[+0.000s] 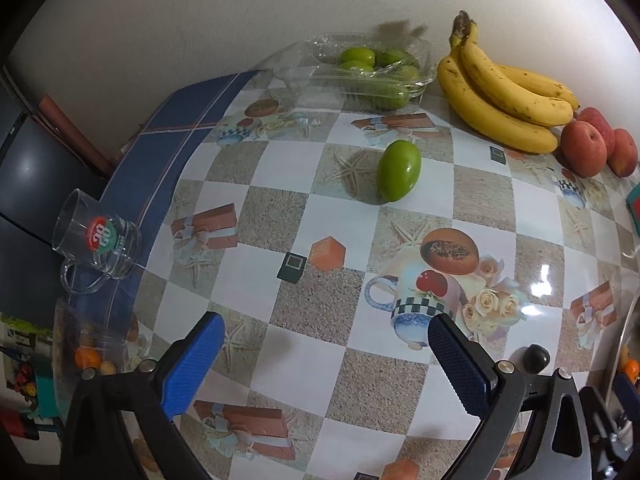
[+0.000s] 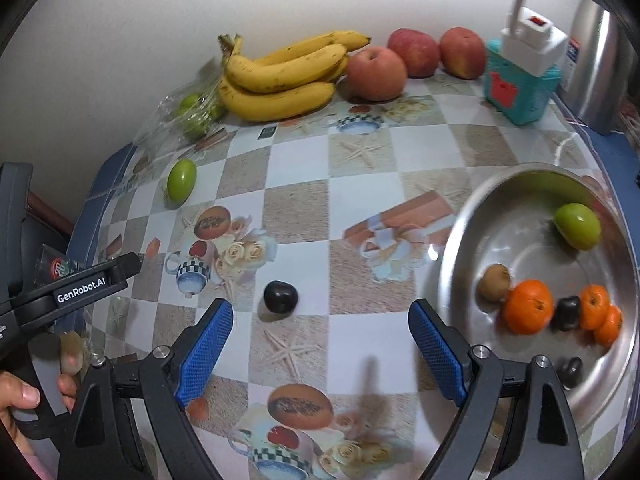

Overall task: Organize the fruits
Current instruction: 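Move both tools away from the bowl back toward the table fruit, then grasp the dark plum with the right tool while the left tool grasps a green lime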

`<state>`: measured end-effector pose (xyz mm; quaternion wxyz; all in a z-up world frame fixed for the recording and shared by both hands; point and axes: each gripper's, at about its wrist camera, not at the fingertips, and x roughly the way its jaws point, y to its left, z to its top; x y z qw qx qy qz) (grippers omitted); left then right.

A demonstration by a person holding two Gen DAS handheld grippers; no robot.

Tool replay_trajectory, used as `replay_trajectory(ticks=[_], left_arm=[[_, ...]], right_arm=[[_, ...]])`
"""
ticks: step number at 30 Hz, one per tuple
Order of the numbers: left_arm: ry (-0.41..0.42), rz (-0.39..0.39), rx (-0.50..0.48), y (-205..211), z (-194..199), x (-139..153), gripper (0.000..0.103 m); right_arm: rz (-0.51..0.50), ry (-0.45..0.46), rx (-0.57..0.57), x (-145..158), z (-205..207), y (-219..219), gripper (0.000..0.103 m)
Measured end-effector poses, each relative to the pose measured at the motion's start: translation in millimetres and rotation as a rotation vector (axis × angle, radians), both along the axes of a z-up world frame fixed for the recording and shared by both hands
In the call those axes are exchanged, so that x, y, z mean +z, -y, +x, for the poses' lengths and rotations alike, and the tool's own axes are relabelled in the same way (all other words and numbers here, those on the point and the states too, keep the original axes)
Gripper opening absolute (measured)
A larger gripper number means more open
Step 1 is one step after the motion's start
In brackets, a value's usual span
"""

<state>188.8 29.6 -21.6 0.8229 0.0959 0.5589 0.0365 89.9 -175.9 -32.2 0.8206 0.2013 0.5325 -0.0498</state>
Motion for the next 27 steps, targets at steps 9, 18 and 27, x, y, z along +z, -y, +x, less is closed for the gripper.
replay_trajectory(ticks=[9, 18, 27], left_arm=[[-0.042, -0.04, 0.031, -9, 8, -16, 0.103], [-0.068, -0.062, 0.04, -11, 14, -30, 0.103], [-0.082, -0.068, 0.036, -10, 17, -37, 0.103]], right_arm=[[-0.026, -0.069, 0.056, -29, 23, -22, 0.089], [-0.055, -0.086, 0.092, -39, 35, -35, 0.057], [-0.063, -0.103, 0.098, -47, 42, -40, 0.048]])
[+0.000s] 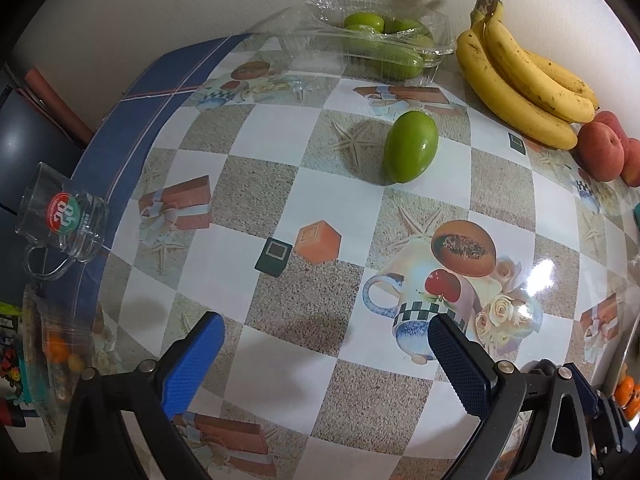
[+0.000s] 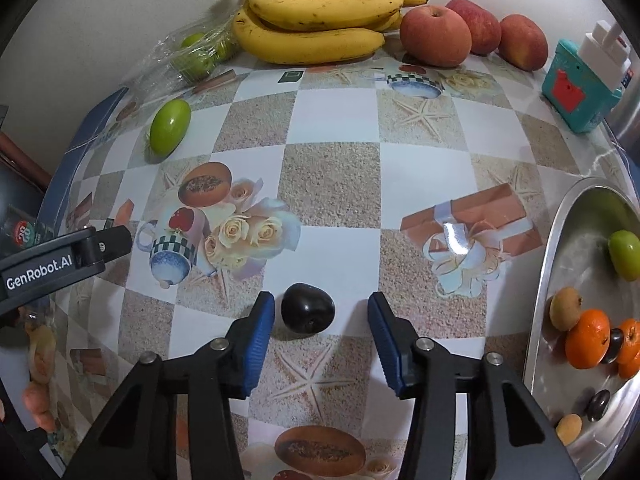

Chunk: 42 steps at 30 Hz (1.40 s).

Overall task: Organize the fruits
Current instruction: 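Grasp the dark plum with the right tool while the left tool grasps a green lime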

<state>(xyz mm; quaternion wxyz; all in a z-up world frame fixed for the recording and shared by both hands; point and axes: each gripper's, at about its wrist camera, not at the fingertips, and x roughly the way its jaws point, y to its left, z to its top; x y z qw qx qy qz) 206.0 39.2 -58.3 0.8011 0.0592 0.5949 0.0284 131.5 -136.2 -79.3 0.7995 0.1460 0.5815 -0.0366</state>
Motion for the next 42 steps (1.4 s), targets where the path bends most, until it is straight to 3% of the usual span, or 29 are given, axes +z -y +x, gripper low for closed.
replay_trajectory(ticks=[7, 14, 33, 42], left_arm=[[0.001, 0.001, -0.002, 0, 0, 0, 0.103], [0.01, 0.002, -0.014, 3, -1, 3, 0.103], [0.019, -0.018, -0.05, 16, -2, 8, 0.102], [0.11, 0.045, -0.151, 38, 8, 26, 0.102]], right_arm=[[-0.006, 0.0, 0.012, 0, 0, -2, 0.034], [0.006, 0.002, 0.018, 1, 1, -5, 0.027], [0.042, 0.048, -0.021, 20, -1, 12, 0.027], [-0.008, 0.102, -0.077, 48, -1, 35, 0.027]])
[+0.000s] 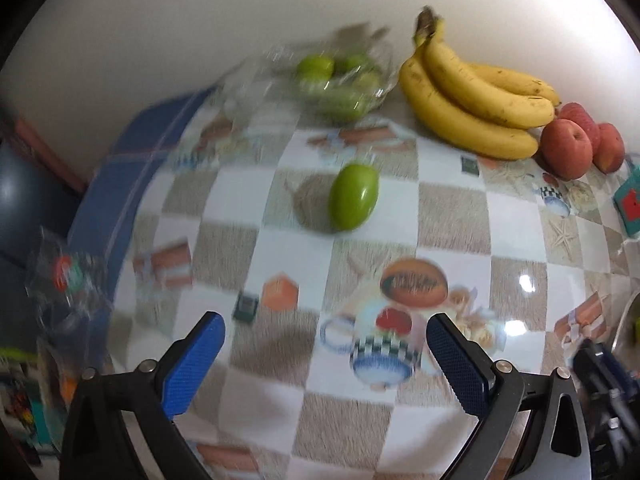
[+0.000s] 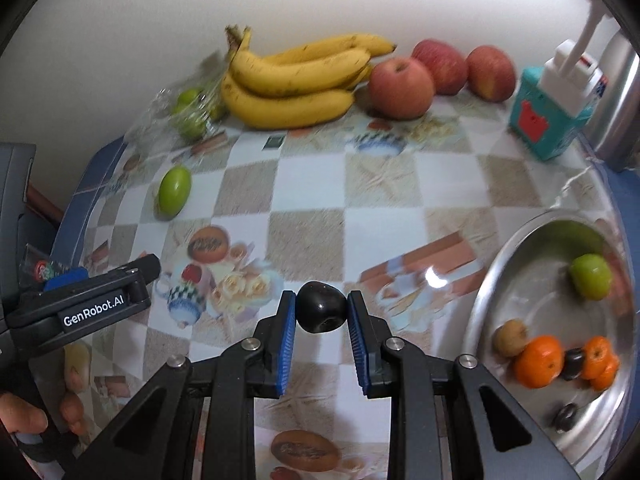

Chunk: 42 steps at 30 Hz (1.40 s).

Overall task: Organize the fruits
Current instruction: 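Grasp the dark plum with the right tool while the left tool grasps a green lime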

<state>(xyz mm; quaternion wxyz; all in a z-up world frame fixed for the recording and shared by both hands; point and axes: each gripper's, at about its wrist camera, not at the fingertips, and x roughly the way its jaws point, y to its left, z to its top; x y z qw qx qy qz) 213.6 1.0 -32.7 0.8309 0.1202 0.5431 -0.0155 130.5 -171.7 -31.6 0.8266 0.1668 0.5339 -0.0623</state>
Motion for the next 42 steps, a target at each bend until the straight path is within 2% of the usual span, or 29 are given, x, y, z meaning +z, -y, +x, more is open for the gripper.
replay_trajectory(ticks=[2, 4, 7, 11, 19, 25, 30, 31, 39, 42], left_arm=[[0.006, 0.02, -0.049, 6, 8, 2, 0.102], [0.018, -0.003, -0.082, 8, 19, 6, 0.101], [0.012, -0.041, -0.113, 10, 37, 8, 0.091], [0.019, -0.041, -0.153, 11, 60, 6, 0.081], [-0.009, 0.004, -0.19, 19, 89, -16, 0.065], [-0.04, 0.002, -0.187, 22, 97, -31, 0.062], [-0.055, 0.015, -0.195, 29, 97, -37, 0.045], [-0.053, 0.029, -0.192, 31, 98, -37, 0.039], [-0.041, -0.004, -0.141, 22, 90, -26, 0.039], [-0.037, -0.04, -0.108, 18, 80, -13, 0.039]], right_arm=[[-0.016, 0.01, -0.017, 5, 2, 9, 0.027], [-0.018, 0.021, -0.032, 7, 3, 16, 0.027], [-0.021, 0.033, -0.051, 9, 6, 27, 0.027], [-0.013, 0.043, -0.077, 10, 11, 41, 0.027], [-0.006, 0.037, -0.099, 5, 16, 54, 0.027], [0.001, 0.028, -0.108, 2, 15, 57, 0.027], [0.006, 0.035, -0.108, 4, 15, 58, 0.027], [0.007, 0.034, -0.109, 4, 15, 58, 0.027], [0.028, 0.038, -0.121, 6, 13, 62, 0.027], [0.041, 0.037, -0.122, 6, 12, 62, 0.027]])
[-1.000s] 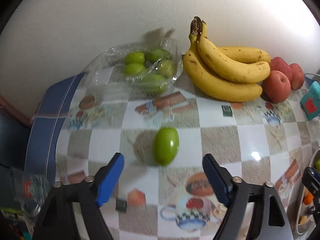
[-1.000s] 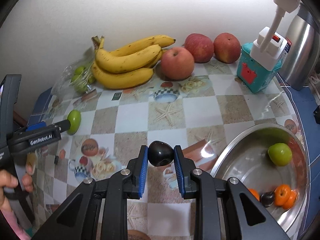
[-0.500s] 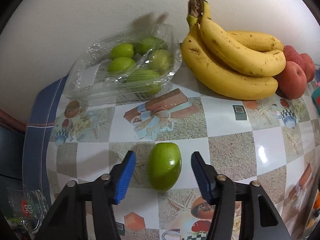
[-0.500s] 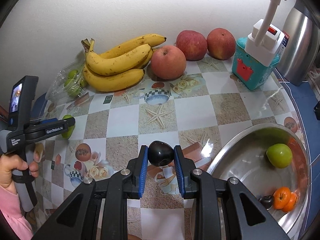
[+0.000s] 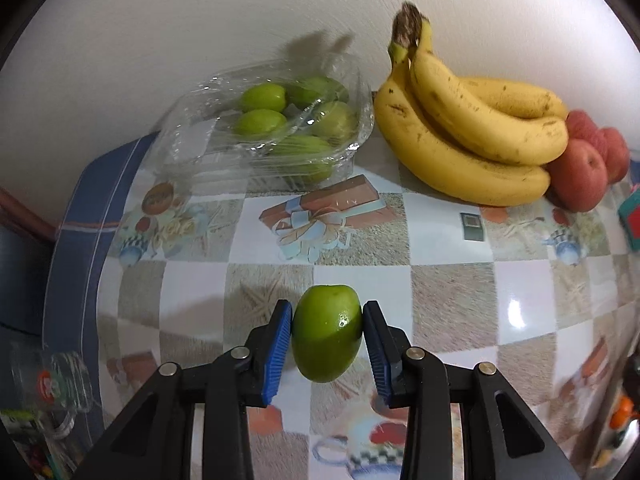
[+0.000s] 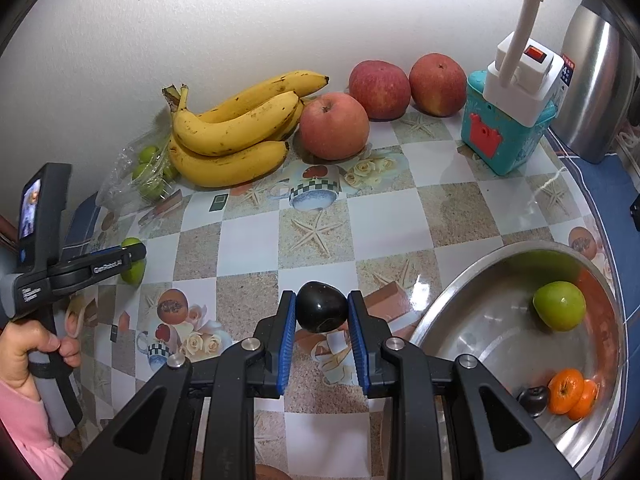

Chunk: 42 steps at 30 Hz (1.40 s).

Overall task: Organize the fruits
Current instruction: 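Grasp the dark plum with the right tool while the left tool grasps a green lime, then carry the dark plum and green lime over the steel bowl with both tools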

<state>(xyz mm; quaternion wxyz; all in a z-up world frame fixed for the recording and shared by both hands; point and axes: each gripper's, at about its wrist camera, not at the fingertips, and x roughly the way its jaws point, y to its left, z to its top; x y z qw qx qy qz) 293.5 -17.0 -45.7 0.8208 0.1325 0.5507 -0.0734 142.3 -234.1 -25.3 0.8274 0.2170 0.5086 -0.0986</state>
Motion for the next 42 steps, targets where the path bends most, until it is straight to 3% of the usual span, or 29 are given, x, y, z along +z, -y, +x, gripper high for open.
replay_trajectory(ticks=[7, 14, 19, 26, 34, 42], left_arm=[[0.024, -0.101, 0.026, 9, -38, 33, 0.039], [0.021, -0.187, -0.065, 59, -94, 53, 0.039], [0.024, -0.2, -0.164, 106, -132, 63, 0.039], [-0.017, -0.214, -0.28, 165, -165, 57, 0.039], [-0.068, -0.222, -0.366, 215, -190, 40, 0.039], [-0.107, -0.216, -0.376, 235, -188, 19, 0.039]], right_arm=[[0.038, -0.031, -0.023, 1, -15, 6, 0.027], [0.07, -0.036, -0.083, 10, -44, 27, 0.027], [0.065, -0.045, -0.153, 12, -73, 50, 0.027], [0.062, -0.066, -0.258, 5, -110, 87, 0.027], [0.023, -0.088, -0.303, -4, -130, 113, 0.027], [0.013, -0.109, -0.307, -19, -136, 124, 0.027]])
